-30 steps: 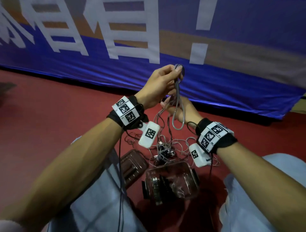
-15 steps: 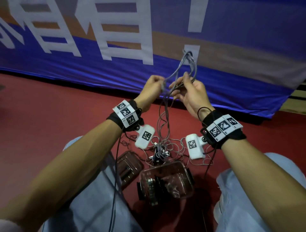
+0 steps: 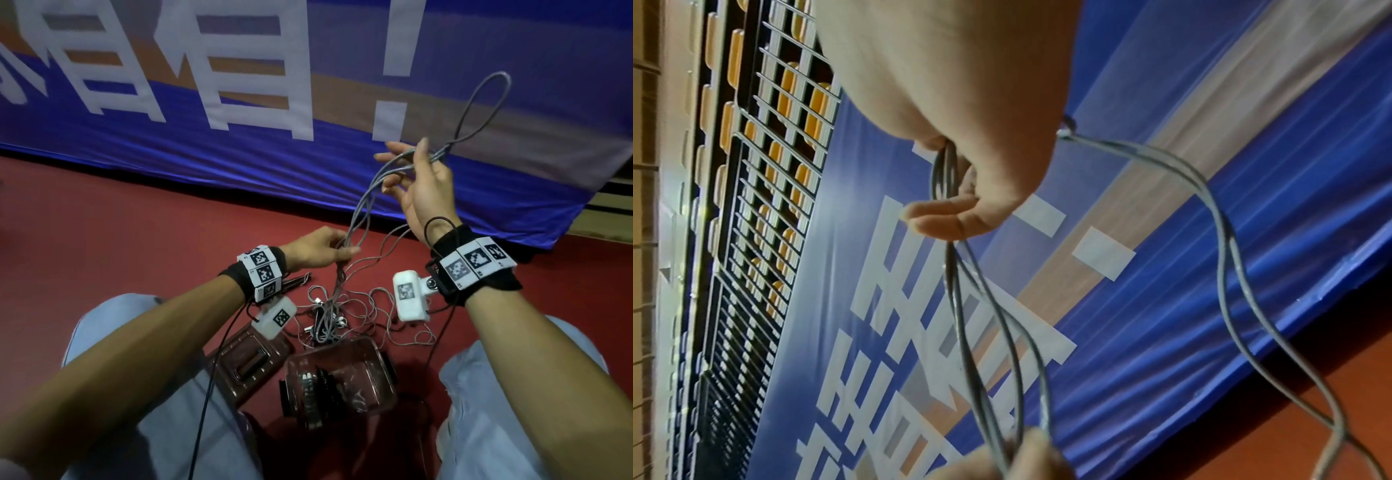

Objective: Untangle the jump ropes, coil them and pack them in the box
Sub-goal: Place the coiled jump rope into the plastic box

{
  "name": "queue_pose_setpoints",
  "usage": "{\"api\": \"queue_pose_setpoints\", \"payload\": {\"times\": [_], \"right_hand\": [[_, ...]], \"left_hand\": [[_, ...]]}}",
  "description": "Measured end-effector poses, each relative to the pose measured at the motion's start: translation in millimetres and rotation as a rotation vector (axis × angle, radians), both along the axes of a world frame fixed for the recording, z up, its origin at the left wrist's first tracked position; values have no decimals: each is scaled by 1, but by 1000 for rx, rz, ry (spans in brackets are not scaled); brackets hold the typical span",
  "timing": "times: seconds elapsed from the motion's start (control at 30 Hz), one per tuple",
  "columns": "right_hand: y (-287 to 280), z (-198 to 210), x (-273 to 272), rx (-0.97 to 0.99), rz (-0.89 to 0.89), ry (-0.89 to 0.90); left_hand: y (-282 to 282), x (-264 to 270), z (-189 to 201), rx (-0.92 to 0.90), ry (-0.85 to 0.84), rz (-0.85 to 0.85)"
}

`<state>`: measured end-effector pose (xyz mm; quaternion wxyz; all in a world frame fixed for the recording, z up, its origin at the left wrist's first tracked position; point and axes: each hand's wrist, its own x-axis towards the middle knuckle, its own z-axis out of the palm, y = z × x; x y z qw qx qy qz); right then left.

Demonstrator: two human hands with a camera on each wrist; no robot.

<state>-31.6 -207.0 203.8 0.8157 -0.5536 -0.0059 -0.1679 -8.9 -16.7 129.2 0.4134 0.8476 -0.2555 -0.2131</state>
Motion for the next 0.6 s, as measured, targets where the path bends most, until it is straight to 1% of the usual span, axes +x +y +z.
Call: {"api": "queue_pose_setpoints", "payload": {"times": [0.07,0.1,0.17,0.23,0.27,0.3,0.33,0.4,0.43,0.47,0.5,0.53,0.6], "right_hand": [[-6,-2,6,-47,-48,124],[-9,-4,7,-122,-52,224],[-15,-14,9,-382,-39,411],[-17,-28,9,-731,-12,444],[-15,-34,8,-878,38,440],[-11,-39,6,-977,129,456],[-7,-44,5,-1025,248,482],[6,-52,0,-1071,495,484],[13,-57,-2,-1113,570,432],[20,-63,-1,-1142,595,366],[27,-67,-2,-1138,555,316],[34,-68,-3,-1070,488,296],[44,-63,-3,-856,367,312]], "left_hand": [[2,0,5,-86,-19,35],[2,-1,8,-140,-12,65],[3,0,14,-293,65,140],[3,1,21,-487,185,208],[4,3,26,-582,242,243],[4,6,31,-677,307,280],[4,8,36,-769,377,314],[2,10,46,-929,504,354],[1,10,50,-995,550,356],[0,10,54,-1050,579,346],[-1,11,58,-1094,586,328],[-3,11,61,-1119,580,311],[-6,14,68,-1144,568,306]]}}
